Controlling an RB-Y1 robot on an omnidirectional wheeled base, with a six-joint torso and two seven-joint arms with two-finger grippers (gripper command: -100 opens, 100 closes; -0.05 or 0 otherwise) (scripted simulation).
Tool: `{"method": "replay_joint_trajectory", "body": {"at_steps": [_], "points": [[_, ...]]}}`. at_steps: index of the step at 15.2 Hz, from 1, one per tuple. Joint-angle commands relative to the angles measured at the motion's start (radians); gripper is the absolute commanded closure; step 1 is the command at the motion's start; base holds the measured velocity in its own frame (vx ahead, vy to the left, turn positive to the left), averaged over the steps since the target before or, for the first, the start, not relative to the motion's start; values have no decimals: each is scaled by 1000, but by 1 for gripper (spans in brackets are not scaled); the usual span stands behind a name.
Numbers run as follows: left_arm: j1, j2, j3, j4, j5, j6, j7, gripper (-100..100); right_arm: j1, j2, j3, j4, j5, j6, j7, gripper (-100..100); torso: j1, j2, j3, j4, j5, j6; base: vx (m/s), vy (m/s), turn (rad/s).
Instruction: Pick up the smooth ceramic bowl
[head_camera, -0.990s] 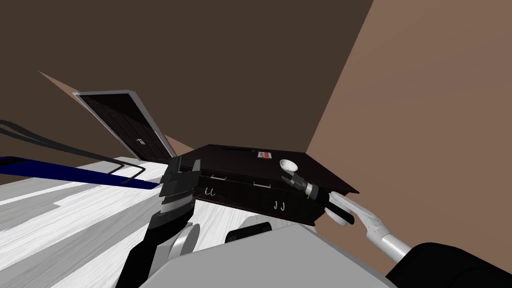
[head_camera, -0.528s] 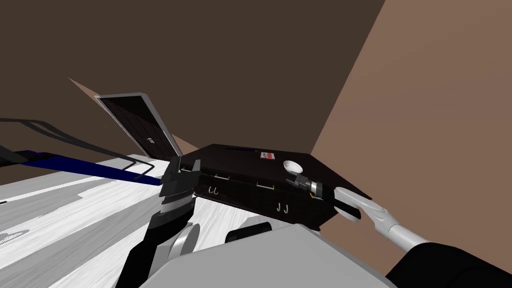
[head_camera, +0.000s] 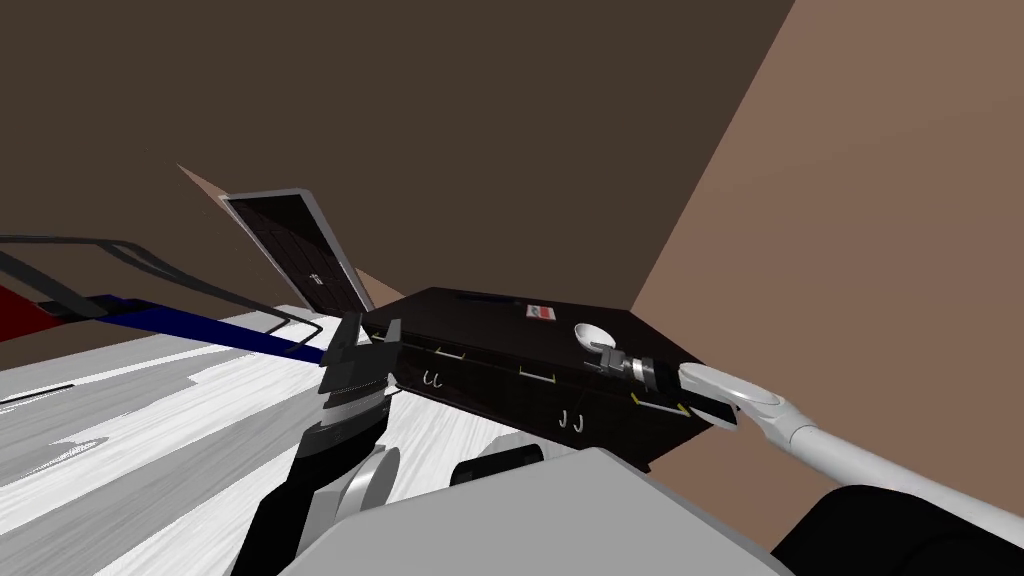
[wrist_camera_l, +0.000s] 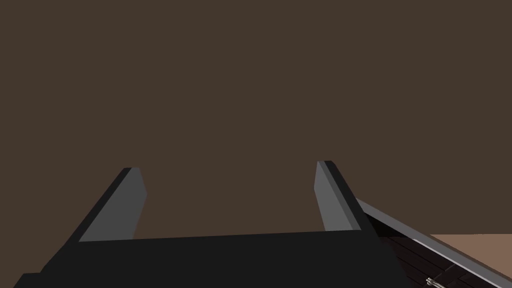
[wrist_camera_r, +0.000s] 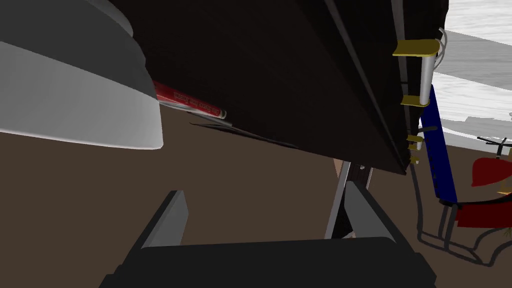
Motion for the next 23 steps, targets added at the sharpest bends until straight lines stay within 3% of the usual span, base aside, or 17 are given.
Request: {"method": "replay_joint_trajectory", "body": {"at_steps": [1,11,14,17,21,23], "points": [[0,0,0,0,0,0,0,0,12,-50,0,26,35,5,16,-100,0,0,0,0,0,0,25,34,88],[0,0,0,0,0,0,0,0,42,-255,21,152,149,-5,64,-100,1,0,0,0,0,0,25,35,74],[0,0,0,0,0,0,0,0,50,-291,28,174,169,-7,72,-100,0,0,0,0,0,0,23,29,57],[0,0,0,0,0,0,0,0,73,-366,51,229,220,-14,92,-100,1,0,0,0,0,0,25,38,80],[0,0,0,0,0,0,0,0,80,-385,58,244,234,-16,97,-100,0,0,0,0,0,0,20,24,37],[0,0,0,0,0,0,0,0,96,-423,75,274,263,-20,107,-100,-1,1,1,0,0,0,14,22,56]]}}
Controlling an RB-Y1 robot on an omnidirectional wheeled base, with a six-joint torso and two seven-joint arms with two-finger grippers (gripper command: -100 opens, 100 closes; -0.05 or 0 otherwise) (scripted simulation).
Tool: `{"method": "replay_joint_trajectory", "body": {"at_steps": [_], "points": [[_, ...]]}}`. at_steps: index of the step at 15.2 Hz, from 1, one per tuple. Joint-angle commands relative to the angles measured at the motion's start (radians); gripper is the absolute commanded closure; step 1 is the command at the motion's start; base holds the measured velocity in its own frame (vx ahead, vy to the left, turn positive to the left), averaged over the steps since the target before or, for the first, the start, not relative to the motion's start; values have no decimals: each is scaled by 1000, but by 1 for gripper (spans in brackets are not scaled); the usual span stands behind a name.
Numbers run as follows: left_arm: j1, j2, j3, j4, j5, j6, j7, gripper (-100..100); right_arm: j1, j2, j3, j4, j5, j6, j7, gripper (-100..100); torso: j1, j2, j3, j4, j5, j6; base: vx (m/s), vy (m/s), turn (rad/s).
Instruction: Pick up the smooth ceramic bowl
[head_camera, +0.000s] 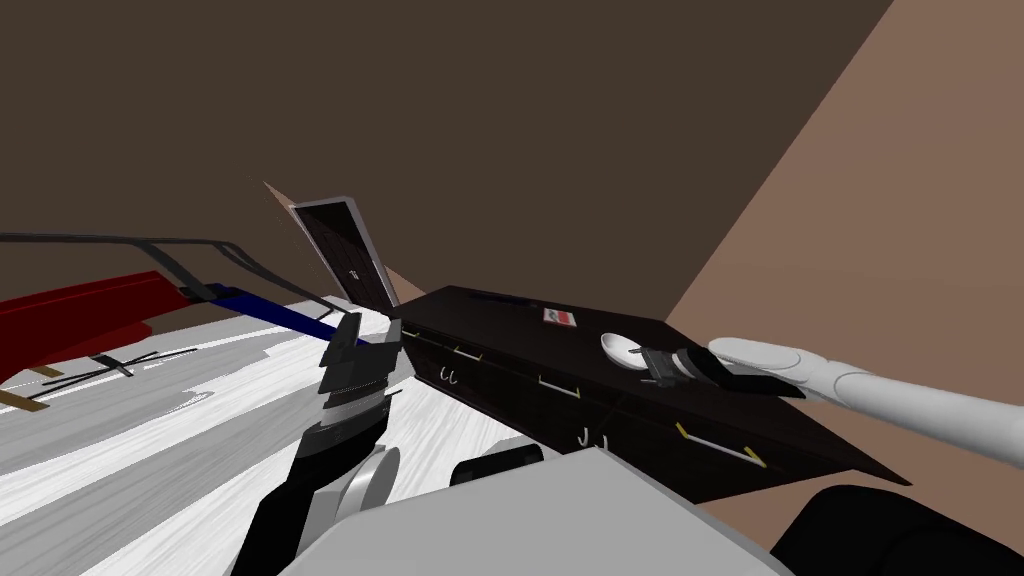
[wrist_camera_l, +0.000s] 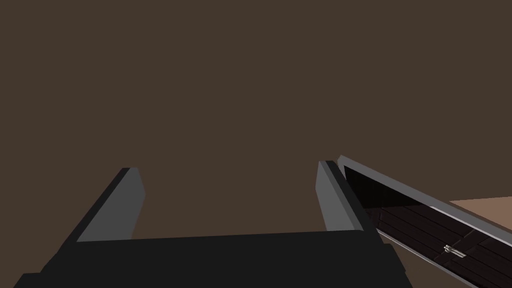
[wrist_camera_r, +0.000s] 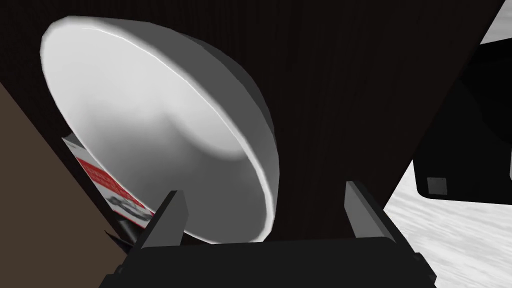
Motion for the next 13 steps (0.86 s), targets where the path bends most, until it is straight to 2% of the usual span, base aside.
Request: {"method": "replay_joint_trajectory", "body": {"at_steps": [1,2,4,5,6,10,11,12,13], "points": [[0,0,0,0,0,0,0,0,0,0,0,0,0,0,0,-100,0,0,0,0,0,0,11,15,23],[0,0,0,0,0,0,0,0,1,29,16,8,11,17,15,-100,0,0,0,0,0,0,27,2,97],[0,0,0,0,0,0,0,0,0,51,27,12,17,30,23,-100,-2,-1,-1,0,-1,0,56,-9,123],[0,0,0,0,0,0,0,0,-13,37,29,13,17,18,13,-100,-2,-2,-1,-1,-1,0,38,-6,35],[0,0,0,0,0,0,0,0,-17,40,34,15,19,21,15,100,-2,-2,-1,-1,-1,0,13,-3,2],[0,0,0,0,0,0,0,0,-16,41,34,15,18,20,13,100,-2,0,0,0,0,0,1,0,-4],[0,0,0,0,0,0,0,0,1,13,8,5,7,8,8,100,-1,1,0,0,0,0,-25,0,-82],[0,0,0,0,0,0,0,0,2,2,3,3,4,2,4,100,-1,2,1,1,1,0,-48,5,-151],[0,0,0,0,0,0,0,0,-1,20,12,10,7,8,12,100,0,4,3,2,2,1,-29,4,-71]]}}
